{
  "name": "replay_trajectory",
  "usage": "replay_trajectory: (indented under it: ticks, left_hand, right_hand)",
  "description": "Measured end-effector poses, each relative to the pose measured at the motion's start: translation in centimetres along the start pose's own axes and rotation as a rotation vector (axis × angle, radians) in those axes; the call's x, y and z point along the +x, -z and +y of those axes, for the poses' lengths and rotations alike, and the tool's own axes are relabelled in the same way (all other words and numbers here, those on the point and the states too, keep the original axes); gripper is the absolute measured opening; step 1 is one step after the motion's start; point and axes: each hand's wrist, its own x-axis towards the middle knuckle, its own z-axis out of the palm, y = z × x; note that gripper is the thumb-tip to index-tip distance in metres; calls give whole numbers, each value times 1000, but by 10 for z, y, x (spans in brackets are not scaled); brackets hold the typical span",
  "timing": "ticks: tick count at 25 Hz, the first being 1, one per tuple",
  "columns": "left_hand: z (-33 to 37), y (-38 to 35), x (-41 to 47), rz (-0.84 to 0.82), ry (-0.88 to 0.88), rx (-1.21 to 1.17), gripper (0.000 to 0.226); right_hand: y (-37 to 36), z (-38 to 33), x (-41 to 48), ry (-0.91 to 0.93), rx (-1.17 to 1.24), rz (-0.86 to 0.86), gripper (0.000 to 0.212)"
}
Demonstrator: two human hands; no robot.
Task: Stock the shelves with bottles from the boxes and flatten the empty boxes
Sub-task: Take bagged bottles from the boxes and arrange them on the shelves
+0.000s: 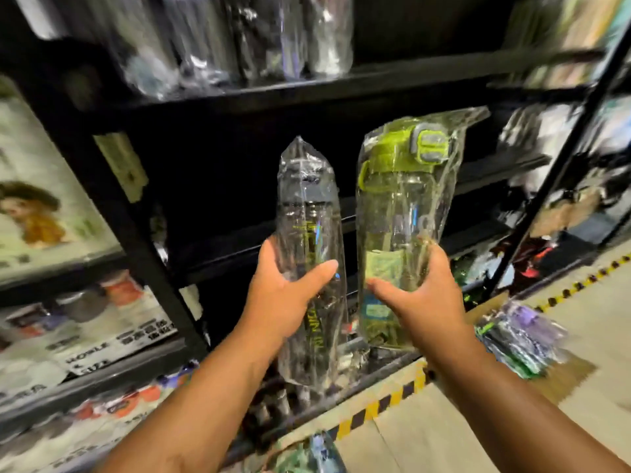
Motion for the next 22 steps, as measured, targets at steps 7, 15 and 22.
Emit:
replay_trajectory:
  ticks: [7, 15, 22]
  left_hand:
    - [103, -85, 51, 129, -218, -43, 56]
    - [181, -201, 134, 159, -373, -33, 72]
    - [205, -201, 191, 228, -383, 3, 68]
  right_hand:
    - [83, -61, 113, 240, 106, -114, 79]
    - [176, -102, 251, 396, 151, -181, 85]
    - [181, -126, 342, 347, 230, -182, 71]
